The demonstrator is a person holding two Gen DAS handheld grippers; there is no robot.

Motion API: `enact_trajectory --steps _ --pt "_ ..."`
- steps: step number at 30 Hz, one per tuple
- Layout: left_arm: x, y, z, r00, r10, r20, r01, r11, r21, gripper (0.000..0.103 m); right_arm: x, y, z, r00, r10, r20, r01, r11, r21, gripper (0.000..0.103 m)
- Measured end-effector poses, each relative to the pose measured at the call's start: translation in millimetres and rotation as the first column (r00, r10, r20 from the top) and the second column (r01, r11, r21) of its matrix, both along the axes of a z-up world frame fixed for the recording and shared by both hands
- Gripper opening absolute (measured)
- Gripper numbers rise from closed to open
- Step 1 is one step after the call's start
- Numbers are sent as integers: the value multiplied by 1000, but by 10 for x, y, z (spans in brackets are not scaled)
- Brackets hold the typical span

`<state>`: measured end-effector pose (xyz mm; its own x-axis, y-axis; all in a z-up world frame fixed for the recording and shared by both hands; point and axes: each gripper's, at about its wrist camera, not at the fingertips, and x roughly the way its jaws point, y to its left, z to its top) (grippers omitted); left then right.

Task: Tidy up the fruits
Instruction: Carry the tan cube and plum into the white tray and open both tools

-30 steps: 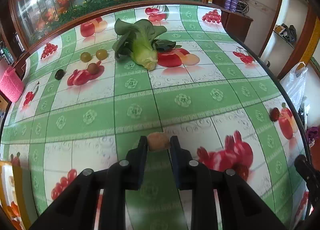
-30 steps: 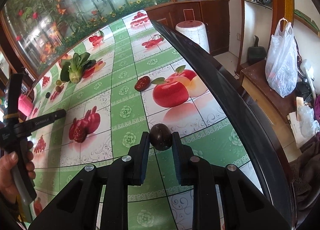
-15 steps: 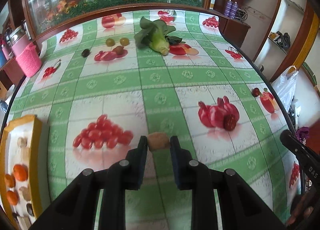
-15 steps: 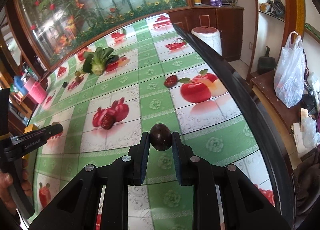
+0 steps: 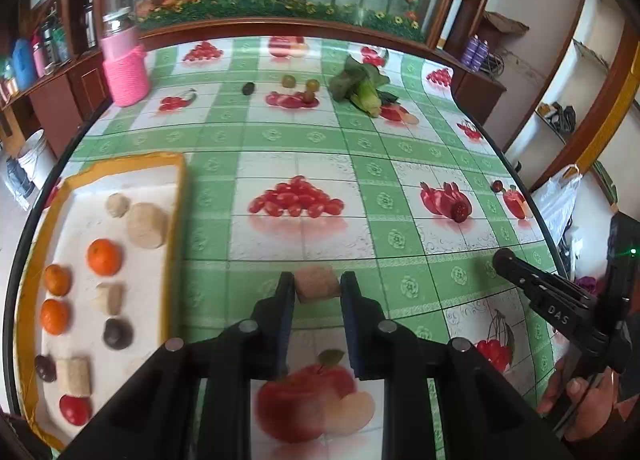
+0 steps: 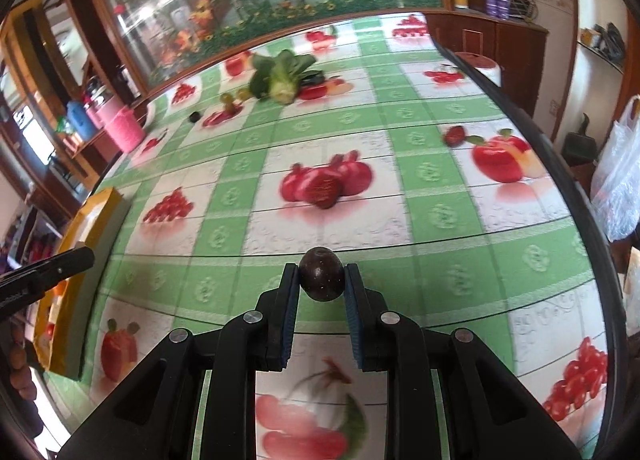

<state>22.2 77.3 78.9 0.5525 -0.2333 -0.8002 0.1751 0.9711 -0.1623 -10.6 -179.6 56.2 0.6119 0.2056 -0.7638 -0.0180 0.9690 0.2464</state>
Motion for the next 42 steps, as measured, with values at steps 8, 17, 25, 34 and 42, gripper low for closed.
enact_trajectory --steps 8,17,25,34,42 --pt "-271 545 73 993 112 20 -112 993 -24 26 138 648 95 987 157 22 -157 988 -1 22" --pt "-590 1351 -28 959 282 15 -282 959 12 26 315 1499 298 934 354 57 -354 935 -7 22" --pt "-708 1983 -129 916 402 -4 -402 915 40 26 513 2238 364 871 489 46 -490 871 13 22" --pt "-432 2217 -92 919 395 9 -395 918 35 26 584 2823 204 824 566 -10 -566 824 23 22" --pt "74 2183 -127 941 338 1 -337 941 36 26 658 3033 21 822 565 -68 -566 824 10 22"
